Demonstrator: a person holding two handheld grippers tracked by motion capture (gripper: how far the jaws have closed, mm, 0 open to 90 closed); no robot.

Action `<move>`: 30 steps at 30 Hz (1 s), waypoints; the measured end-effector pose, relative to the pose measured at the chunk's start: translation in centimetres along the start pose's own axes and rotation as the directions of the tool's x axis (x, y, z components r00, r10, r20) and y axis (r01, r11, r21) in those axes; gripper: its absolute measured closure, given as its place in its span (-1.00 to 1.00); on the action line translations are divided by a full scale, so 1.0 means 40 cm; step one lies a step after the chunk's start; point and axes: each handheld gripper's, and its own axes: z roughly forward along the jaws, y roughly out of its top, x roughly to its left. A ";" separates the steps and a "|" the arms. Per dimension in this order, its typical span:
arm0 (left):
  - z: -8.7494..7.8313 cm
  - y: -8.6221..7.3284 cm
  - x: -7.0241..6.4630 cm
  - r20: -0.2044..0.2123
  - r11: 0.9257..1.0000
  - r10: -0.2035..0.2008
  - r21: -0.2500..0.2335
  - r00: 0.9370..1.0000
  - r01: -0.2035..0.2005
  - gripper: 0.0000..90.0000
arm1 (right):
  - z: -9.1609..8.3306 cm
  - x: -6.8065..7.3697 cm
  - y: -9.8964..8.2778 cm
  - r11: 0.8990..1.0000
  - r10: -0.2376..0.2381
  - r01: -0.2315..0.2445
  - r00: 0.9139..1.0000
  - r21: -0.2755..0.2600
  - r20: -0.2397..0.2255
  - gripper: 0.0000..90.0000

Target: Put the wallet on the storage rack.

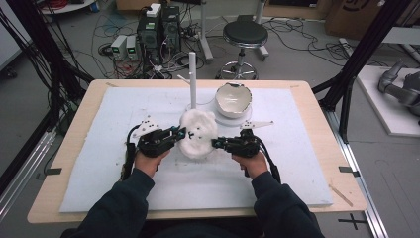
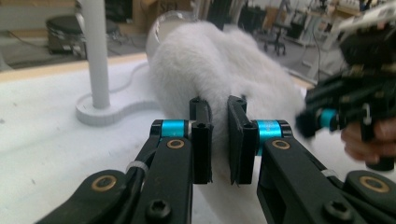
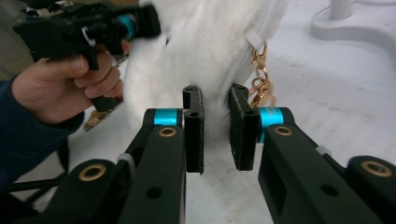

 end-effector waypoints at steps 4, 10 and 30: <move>0.008 -0.008 0.006 0.013 0.998 0.000 0.070 1.000 0.000 0.71 | -0.010 0.002 0.005 0.998 -0.056 0.056 0.998 0.011 0.027 0.80; -0.007 -0.003 0.044 0.014 0.994 -0.032 0.102 0.999 0.030 0.13 | -0.035 0.013 0.027 0.981 -0.181 0.178 0.982 0.072 0.047 0.81; -0.004 0.018 0.054 0.199 0.997 -0.024 0.079 0.980 0.008 0.79 | -0.044 0.021 0.050 0.953 -0.278 0.275 0.960 0.126 0.011 0.71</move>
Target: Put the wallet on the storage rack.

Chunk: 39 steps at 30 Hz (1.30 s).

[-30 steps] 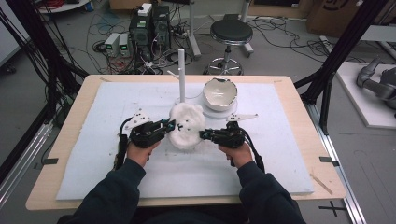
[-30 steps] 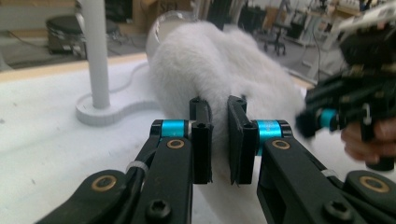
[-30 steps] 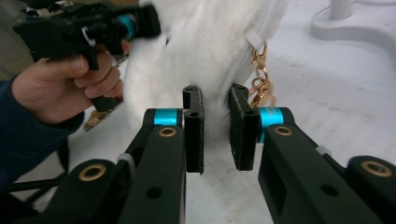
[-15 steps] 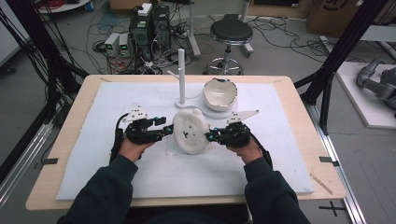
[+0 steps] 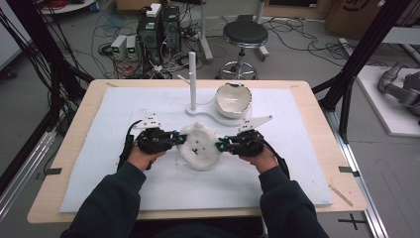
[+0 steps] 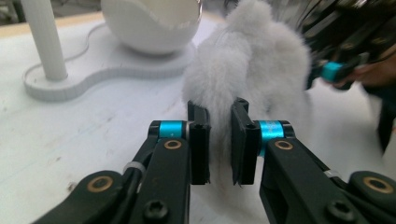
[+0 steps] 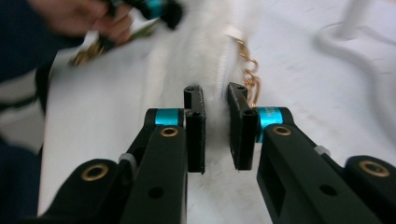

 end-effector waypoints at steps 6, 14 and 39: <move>-0.025 0.010 0.000 -0.009 0.986 -0.052 -0.161 0.999 0.050 0.82 | -0.005 -0.026 -0.024 0.988 0.138 -0.133 0.988 -0.076 0.069 0.01; -0.020 0.004 -0.002 -0.008 0.984 -0.063 -0.166 0.998 0.060 0.81 | 0.041 -0.010 -0.029 0.994 0.106 -0.106 0.994 0.005 -0.013 0.59; 0.002 -0.011 -0.018 0.025 0.995 -0.036 -0.095 0.999 0.038 0.84 | 0.011 -0.037 -0.040 0.961 0.234 -0.236 0.972 -0.142 -0.033 0.64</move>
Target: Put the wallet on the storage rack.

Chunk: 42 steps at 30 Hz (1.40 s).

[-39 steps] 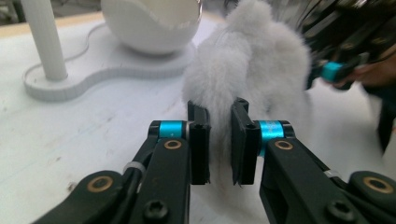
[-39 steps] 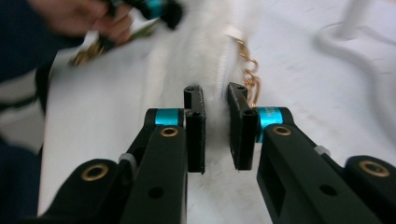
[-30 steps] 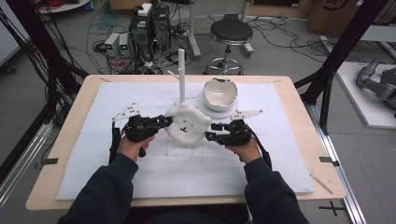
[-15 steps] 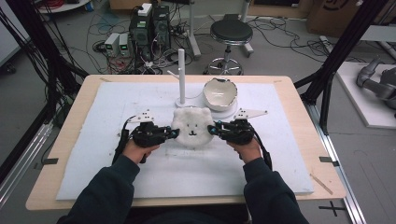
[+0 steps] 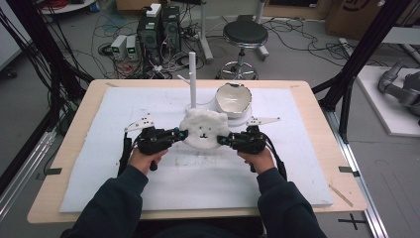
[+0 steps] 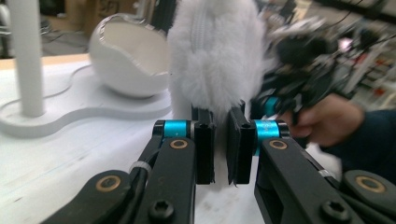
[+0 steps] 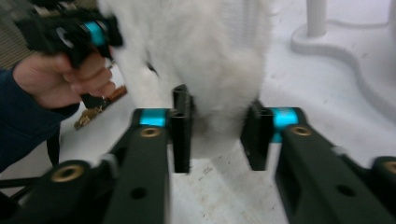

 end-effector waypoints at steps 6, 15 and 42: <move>0.039 -0.024 -0.009 -0.033 0.984 0.026 0.176 0.999 -0.020 0.70 | -0.034 0.020 0.018 0.992 -0.079 0.085 0.995 -0.092 0.066 0.74; -0.023 0.009 0.026 -0.221 0.987 0.074 0.154 0.973 -0.040 -0.19 | -0.127 0.019 0.077 0.956 -0.257 0.287 0.922 -0.067 0.288 0.76; -0.139 0.016 0.122 -0.365 0.997 0.001 0.066 0.931 0.025 -0.42 | -0.092 -0.077 0.305 0.705 -0.707 0.530 0.474 0.471 0.525 0.76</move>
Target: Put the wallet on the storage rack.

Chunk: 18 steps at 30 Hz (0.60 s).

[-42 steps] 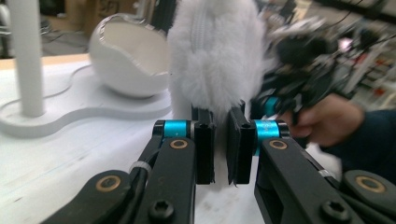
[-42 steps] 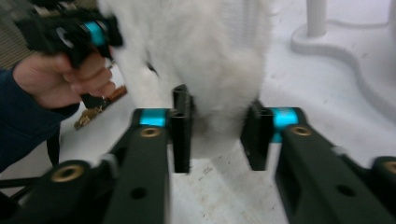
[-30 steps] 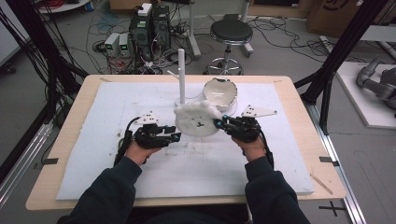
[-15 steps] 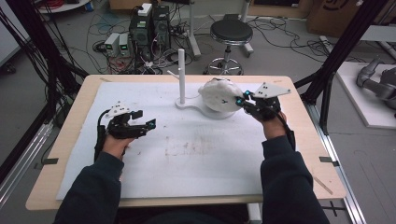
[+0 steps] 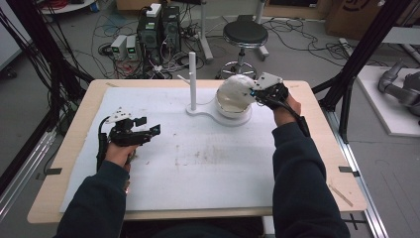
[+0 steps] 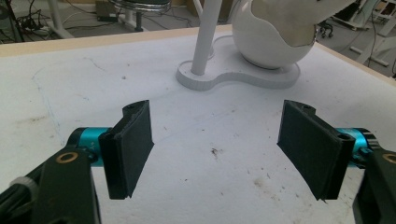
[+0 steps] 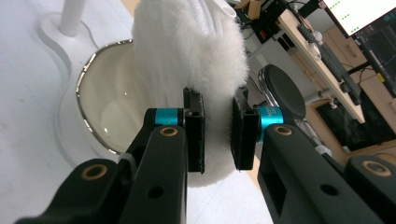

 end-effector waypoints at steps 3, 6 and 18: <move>-0.003 -0.001 0.003 -0.004 1.000 -0.005 -0.006 1.000 0.005 -0.42 | 0.026 0.020 0.006 0.998 -0.064 0.064 0.998 0.026 0.015 0.76; -0.009 -0.001 0.010 -0.009 1.000 -0.011 -0.012 1.000 0.011 -0.42 | 0.049 0.043 0.014 0.991 -0.122 0.121 0.992 0.049 0.018 0.76; -0.009 -0.003 0.010 -0.009 1.000 -0.019 -0.009 1.000 0.019 -0.42 | 0.130 0.092 0.009 0.983 -0.149 0.151 0.988 0.102 -0.029 0.71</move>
